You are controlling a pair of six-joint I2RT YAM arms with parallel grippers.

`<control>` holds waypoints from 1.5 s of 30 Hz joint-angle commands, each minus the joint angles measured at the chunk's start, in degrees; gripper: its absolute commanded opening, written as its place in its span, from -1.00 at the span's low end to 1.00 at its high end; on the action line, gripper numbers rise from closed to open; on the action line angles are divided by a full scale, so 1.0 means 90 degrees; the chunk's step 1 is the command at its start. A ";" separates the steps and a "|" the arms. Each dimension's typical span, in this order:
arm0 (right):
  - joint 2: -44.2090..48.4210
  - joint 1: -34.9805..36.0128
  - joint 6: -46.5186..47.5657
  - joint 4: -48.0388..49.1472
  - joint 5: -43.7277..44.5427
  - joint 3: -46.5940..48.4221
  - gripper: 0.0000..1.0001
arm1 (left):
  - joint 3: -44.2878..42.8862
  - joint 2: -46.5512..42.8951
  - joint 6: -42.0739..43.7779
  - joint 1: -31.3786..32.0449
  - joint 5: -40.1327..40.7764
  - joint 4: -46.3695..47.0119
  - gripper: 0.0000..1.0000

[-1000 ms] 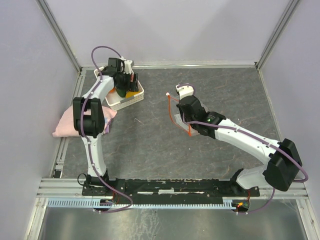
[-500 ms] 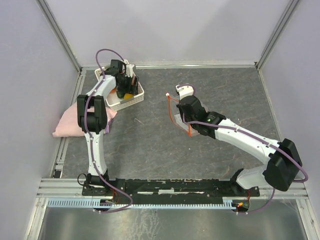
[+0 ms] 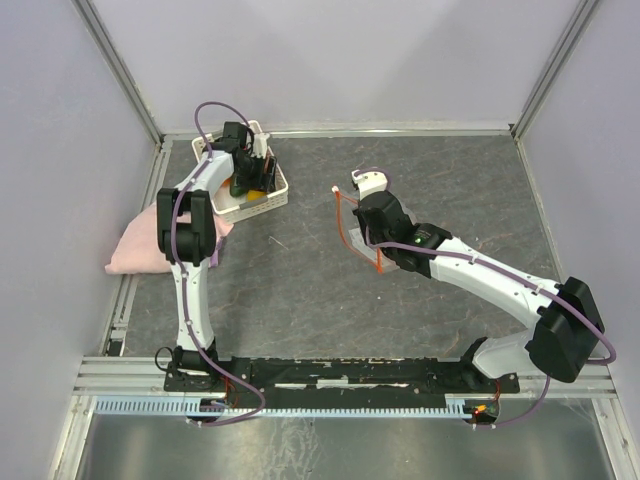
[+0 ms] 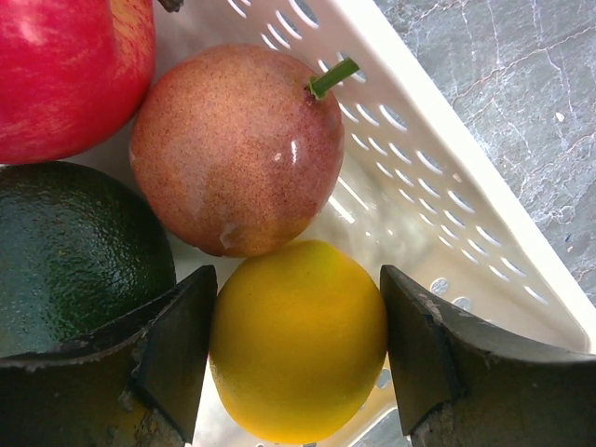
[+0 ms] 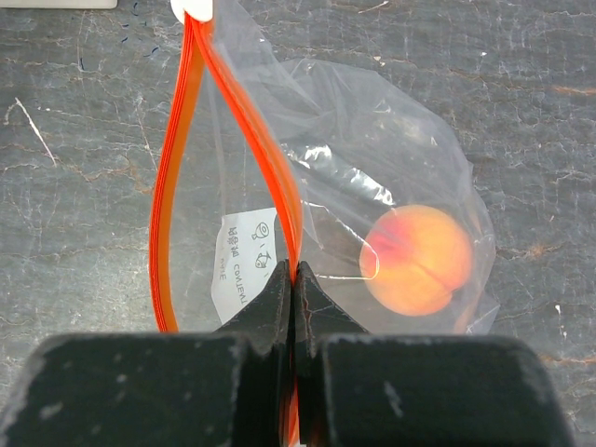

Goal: Place the food in the zip-top bag and seal the zipper
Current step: Pick up the fake fruit from the bin, then place the fake fruit in the zipper food storage bag.

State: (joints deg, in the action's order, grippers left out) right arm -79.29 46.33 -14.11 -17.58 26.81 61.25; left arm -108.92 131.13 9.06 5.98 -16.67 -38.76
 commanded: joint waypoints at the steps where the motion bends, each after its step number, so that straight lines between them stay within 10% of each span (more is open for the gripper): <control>1: 0.0190 -0.0040 -0.0053 0.0231 -0.0031 0.0024 -0.97 | -0.0243 -0.0286 -0.0022 0.0019 0.0128 -0.0059 0.00; 18: 0.0270 -0.0040 -0.0173 0.0115 -0.0044 0.0165 -0.97 | 0.0872 -0.2046 -0.1952 0.0025 0.0851 0.0948 -0.16; 32: 0.0322 -0.0040 -0.0315 -0.0023 -0.0033 0.0247 -0.97 | 0.3729 -0.4487 -0.4208 0.0633 0.1026 0.2607 -0.16; 45: 0.0339 -0.0040 -0.0599 -0.0026 -0.0176 0.0219 -0.97 | 0.5827 -0.6241 -0.5784 0.2282 0.1492 0.4546 -0.16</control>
State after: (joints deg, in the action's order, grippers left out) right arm -78.30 46.22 -18.04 -18.74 25.50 61.25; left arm -59.57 79.40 -36.62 22.98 -5.78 -7.44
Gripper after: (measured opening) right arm 0.022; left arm 0.727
